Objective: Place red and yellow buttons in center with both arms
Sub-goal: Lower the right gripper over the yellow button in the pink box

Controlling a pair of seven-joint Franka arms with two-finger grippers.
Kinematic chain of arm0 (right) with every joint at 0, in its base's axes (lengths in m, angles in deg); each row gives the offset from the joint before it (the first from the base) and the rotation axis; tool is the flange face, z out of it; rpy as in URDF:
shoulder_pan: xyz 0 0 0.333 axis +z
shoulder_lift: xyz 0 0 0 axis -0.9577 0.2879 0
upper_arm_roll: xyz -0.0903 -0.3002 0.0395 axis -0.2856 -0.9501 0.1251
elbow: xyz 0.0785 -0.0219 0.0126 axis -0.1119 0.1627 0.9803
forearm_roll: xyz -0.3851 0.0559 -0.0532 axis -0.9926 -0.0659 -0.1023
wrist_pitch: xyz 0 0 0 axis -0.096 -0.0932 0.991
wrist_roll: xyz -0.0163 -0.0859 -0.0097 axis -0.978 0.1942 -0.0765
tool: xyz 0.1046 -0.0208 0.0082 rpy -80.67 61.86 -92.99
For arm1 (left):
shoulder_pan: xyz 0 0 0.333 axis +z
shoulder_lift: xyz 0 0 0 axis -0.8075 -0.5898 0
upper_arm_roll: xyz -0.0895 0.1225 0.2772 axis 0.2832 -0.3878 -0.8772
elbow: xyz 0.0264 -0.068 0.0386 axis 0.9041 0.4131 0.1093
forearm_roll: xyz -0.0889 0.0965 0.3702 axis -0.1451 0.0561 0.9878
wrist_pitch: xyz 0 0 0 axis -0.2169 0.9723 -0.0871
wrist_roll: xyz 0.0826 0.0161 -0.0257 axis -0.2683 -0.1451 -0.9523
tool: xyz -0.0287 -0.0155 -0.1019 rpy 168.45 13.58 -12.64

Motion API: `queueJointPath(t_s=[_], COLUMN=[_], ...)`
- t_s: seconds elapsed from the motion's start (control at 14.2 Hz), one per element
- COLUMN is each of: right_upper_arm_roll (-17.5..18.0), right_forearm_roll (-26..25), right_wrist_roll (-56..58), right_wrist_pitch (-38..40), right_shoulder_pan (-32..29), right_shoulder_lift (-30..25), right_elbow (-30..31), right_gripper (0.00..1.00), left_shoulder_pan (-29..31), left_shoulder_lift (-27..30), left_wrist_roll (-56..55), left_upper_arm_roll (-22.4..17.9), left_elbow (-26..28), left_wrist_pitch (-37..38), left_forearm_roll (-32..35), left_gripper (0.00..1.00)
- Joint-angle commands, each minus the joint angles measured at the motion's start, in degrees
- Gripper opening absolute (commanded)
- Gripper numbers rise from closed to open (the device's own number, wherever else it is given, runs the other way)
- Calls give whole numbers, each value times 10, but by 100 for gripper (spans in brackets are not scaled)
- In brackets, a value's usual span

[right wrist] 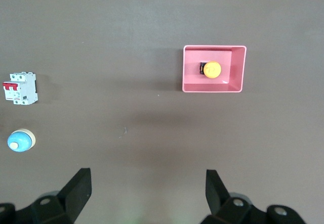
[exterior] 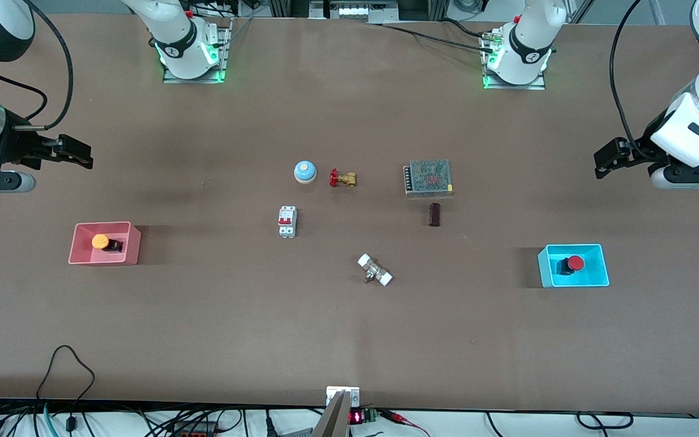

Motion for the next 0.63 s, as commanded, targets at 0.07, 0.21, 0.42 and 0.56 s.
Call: queueJointPath(t_s=[0.07,0.21,0.42,0.56], right_upper_arm_roll=[0,0,1,2], right_forearm_roll=[1,1,-2,-9], right_wrist_roll=[-3,-3,19,48], right_wrist_pitch=[14,9,-1,-17], right_shoulder_pan=[-3,-5,-25,-35], right_shoulder_lift=[5,5,32,42], right_elbow=[-15,-15,-10,1], right_gripper=[100,100,100,100], left_shoulder_pan=[2,2,2,1], left_shoulder_lift=[-3,-3,-3,-3], left_wrist_roll=[16,16,16,16], left_upper_arm_roll=[-2,-2,-2,-2], left_elbow=[-9,-9,-10,-10], left_wrist_pitch=[12,11,12,12], left_forearm_roll=[-4,-5,-4,-4], left_gripper=[100,100,100,100])
